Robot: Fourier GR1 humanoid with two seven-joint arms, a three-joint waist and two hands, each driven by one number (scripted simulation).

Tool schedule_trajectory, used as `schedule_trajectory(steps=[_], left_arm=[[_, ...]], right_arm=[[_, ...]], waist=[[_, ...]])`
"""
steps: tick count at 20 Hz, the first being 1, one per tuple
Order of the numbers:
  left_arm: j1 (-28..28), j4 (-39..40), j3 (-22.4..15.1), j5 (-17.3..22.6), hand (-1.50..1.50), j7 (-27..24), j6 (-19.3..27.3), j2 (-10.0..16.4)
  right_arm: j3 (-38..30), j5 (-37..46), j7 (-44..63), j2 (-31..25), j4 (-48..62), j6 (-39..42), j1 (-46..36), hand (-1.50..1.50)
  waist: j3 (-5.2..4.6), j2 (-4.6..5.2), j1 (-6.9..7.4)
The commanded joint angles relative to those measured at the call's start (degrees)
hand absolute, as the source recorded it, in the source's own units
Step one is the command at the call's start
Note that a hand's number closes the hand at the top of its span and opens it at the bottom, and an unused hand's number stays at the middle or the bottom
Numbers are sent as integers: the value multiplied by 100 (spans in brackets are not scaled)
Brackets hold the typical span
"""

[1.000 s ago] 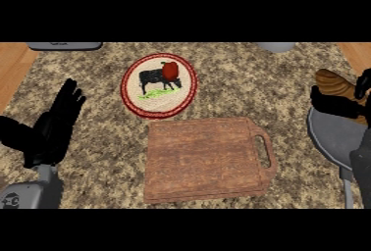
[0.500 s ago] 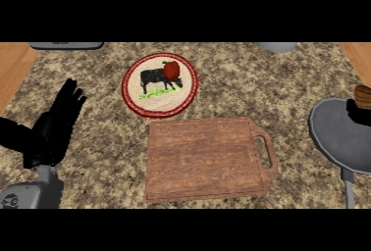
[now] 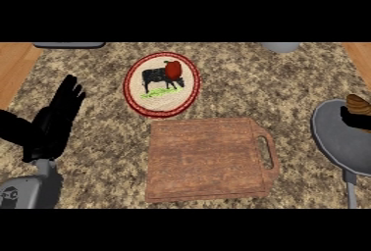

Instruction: Pick the croissant from the cutting board and place it in the pan

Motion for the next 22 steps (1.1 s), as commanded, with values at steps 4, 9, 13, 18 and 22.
schedule_trajectory(steps=[4,9,13,18,22], left_arm=[[104,-102,-7,-41,0,-51,5,-31],[-115,113,60,-36,0,46,-54,26],[151,-1,-107,-178,0,-144,129,-245],[275,-210,95,-53,0,-17,57,-55],[4,-60,180,-136,0,89,191,-1]], right_arm=[[-642,-603,-317,133,1708,-349,-206,-150],[-930,-1140,-1308,-273,2599,-192,-580,-150],[-1353,-1848,-2214,4,2075,-450,-287,-150],[-2241,-3123,-2785,-114,1594,219,-62,-150],[-2829,-3993,-3193,-328,1283,1214,696,-150]], waist=[[4,6,21],[1,-1,-17],[1,-20,-69],[-3,-61,-164],[-7,-69,-304]])
